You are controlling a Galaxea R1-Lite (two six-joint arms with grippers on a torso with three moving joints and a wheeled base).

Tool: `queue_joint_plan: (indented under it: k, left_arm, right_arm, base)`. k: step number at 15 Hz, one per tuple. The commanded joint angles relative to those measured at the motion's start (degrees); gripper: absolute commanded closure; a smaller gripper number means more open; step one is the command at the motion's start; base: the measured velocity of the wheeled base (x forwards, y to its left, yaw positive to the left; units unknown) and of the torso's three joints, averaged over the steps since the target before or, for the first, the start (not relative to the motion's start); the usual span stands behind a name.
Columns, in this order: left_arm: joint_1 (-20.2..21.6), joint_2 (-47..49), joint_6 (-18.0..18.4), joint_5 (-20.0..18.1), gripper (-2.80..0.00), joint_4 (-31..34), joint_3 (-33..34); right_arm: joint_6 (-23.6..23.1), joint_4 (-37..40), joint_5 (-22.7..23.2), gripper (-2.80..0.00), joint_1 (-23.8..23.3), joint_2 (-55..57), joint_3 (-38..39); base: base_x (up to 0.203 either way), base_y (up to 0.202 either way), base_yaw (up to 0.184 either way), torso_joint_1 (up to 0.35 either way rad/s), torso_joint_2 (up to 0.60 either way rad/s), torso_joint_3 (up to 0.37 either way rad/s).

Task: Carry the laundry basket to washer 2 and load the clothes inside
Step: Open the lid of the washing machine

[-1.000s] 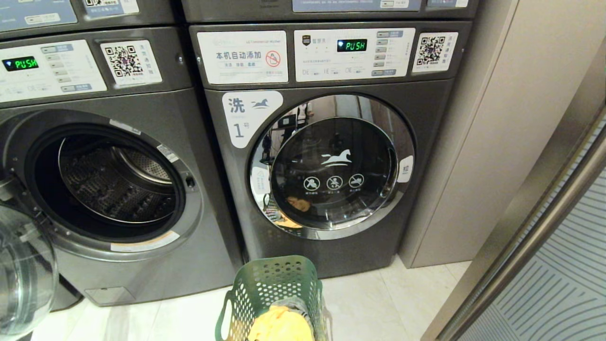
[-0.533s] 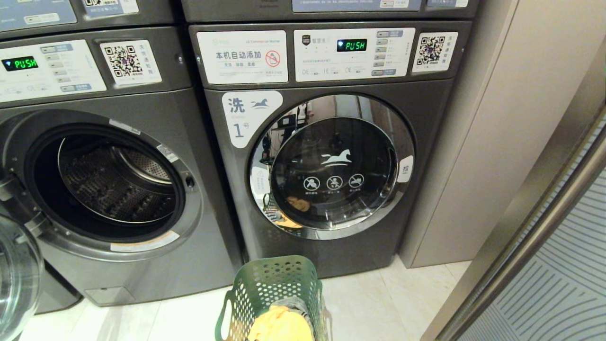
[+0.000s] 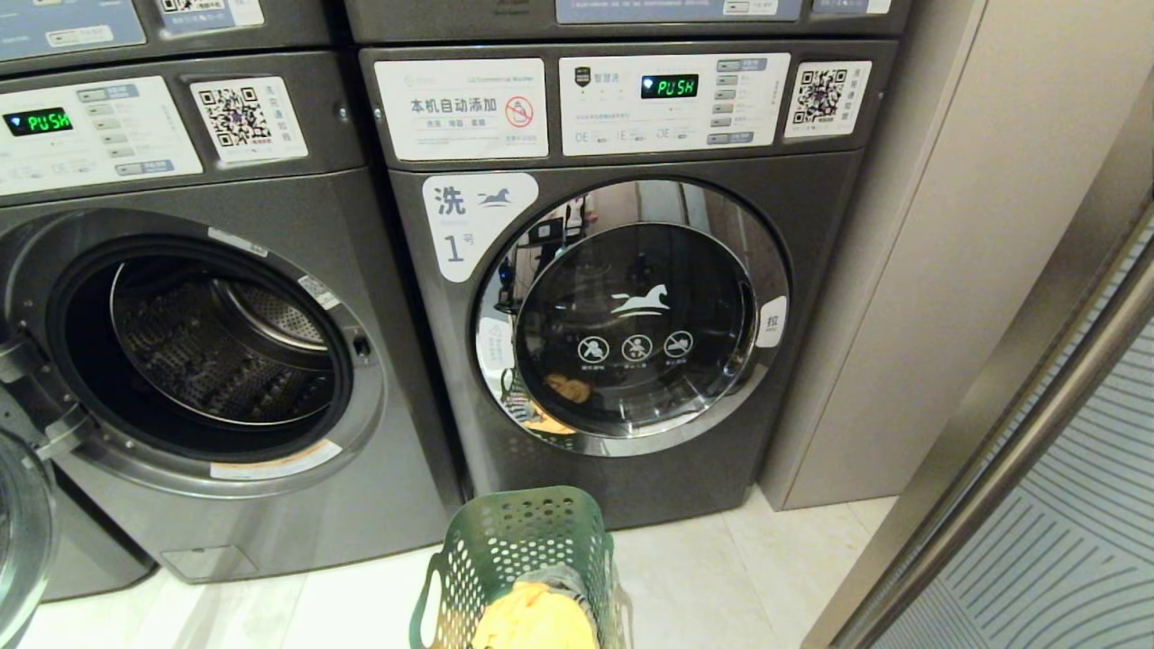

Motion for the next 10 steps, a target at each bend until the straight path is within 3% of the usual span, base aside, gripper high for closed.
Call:
queue_joint_plan:
  k: [1,4,10]
  left_arm:
    - [0.6,0.7,0.0,-1.0,0.0,0.0,-0.7]
    - [0.6,0.3,-0.1,-2.4,0.0,-0.1,-1.5]
    - [2.3,6.6,-0.4,-3.6,0.0,0.0,-11.0]
  right_arm:
    - [0.0,0.0,0.0,0.0,0.0,0.1,0.0]
    - [0.0,0.0,0.0,0.0,0.0,0.1,0.1]
    - [0.0,0.0,0.0,0.0,0.0,0.1,0.0]
  base:
    - [0.0,0.0,0.0,0.0,0.0,0.0]
    - [0.0,0.0,0.0,0.0,0.0,0.0]
    - [0.0,0.0,0.0,0.0,0.0,0.0]
